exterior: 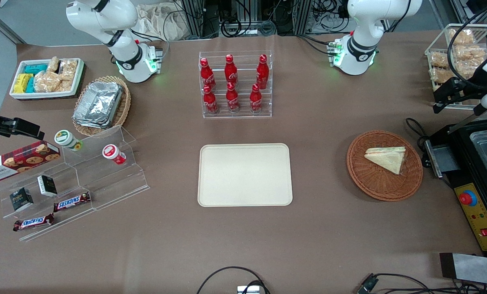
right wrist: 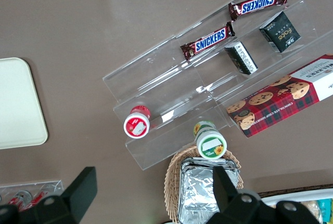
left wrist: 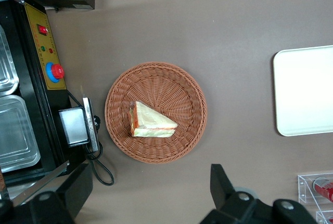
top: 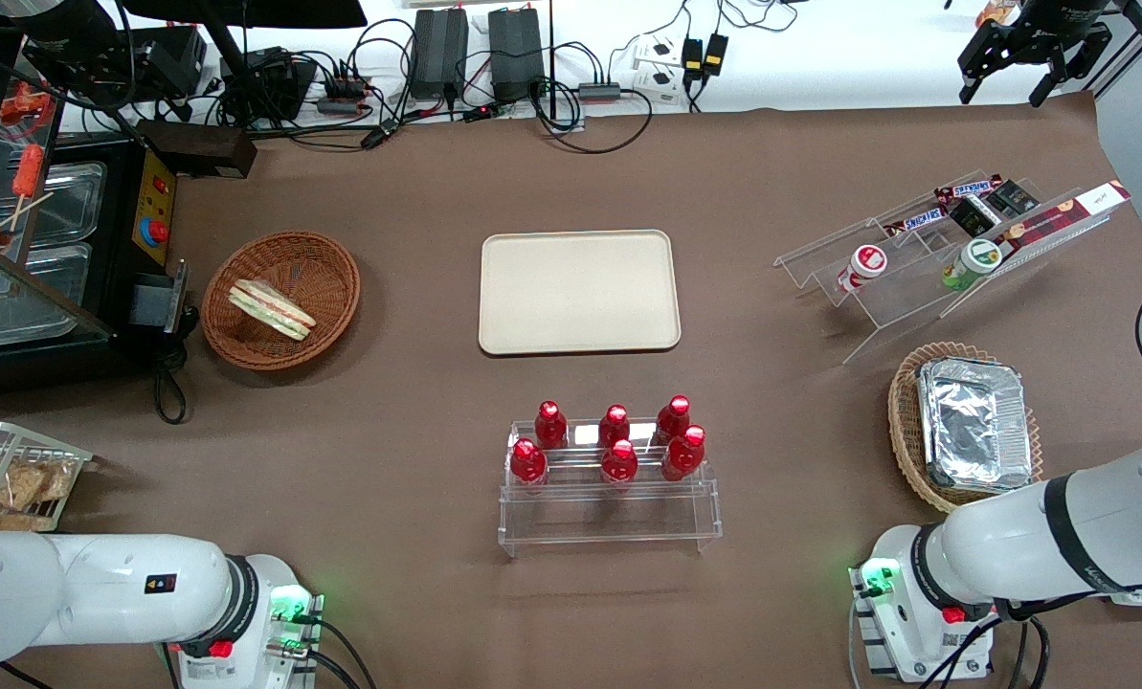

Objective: Place sandwich from basket to tray
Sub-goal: 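Move the left gripper over the wrapped sandwich in the wicker basket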

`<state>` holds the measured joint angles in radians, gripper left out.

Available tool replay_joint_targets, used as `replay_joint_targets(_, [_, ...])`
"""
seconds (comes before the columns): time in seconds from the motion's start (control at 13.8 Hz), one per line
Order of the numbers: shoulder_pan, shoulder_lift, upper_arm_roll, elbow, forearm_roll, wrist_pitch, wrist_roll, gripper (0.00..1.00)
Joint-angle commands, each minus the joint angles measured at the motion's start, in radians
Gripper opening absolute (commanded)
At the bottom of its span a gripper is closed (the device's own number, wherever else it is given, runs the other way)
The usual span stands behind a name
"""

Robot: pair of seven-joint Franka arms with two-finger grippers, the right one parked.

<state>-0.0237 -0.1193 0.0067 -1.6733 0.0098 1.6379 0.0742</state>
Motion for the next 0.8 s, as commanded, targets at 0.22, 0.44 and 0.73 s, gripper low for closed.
replay_joint_targets(0.22, [-0.004,0.033,0.004,0.046,-0.011,-0.032,0.004,1.00])
replay_joint_targets(0.44, [0.004,0.070,0.009,0.043,-0.008,-0.036,-0.049,1.00])
replay_joint_targets(0.73, [0.002,0.144,0.007,0.017,-0.011,-0.006,-0.221,1.00])
